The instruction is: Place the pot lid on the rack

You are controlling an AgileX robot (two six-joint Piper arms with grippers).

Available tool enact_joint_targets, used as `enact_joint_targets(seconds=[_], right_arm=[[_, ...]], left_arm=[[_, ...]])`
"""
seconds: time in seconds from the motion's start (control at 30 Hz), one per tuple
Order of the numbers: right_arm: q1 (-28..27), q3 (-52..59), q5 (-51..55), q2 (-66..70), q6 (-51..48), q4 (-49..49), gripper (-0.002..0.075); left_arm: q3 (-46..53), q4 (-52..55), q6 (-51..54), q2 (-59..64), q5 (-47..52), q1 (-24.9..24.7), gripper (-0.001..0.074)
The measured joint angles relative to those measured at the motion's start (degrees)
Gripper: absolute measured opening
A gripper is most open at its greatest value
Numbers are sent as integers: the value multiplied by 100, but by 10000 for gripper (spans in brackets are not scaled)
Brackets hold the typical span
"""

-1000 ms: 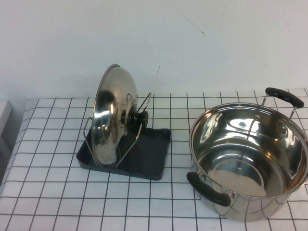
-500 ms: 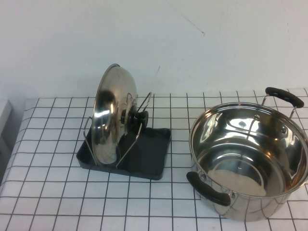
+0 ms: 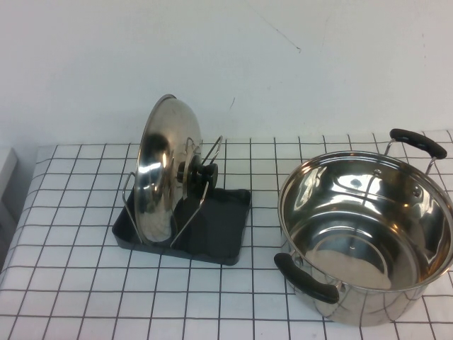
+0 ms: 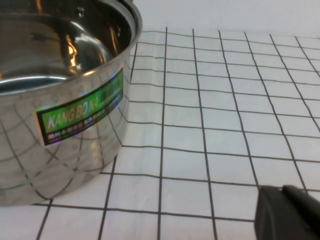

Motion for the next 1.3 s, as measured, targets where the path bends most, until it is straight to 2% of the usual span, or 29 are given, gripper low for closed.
enact_joint_targets(seconds=[1.3], right_arm=[[0, 0, 20, 0, -143, -27, -1]], left_arm=[[0, 0, 0, 0, 0, 0, -2]])
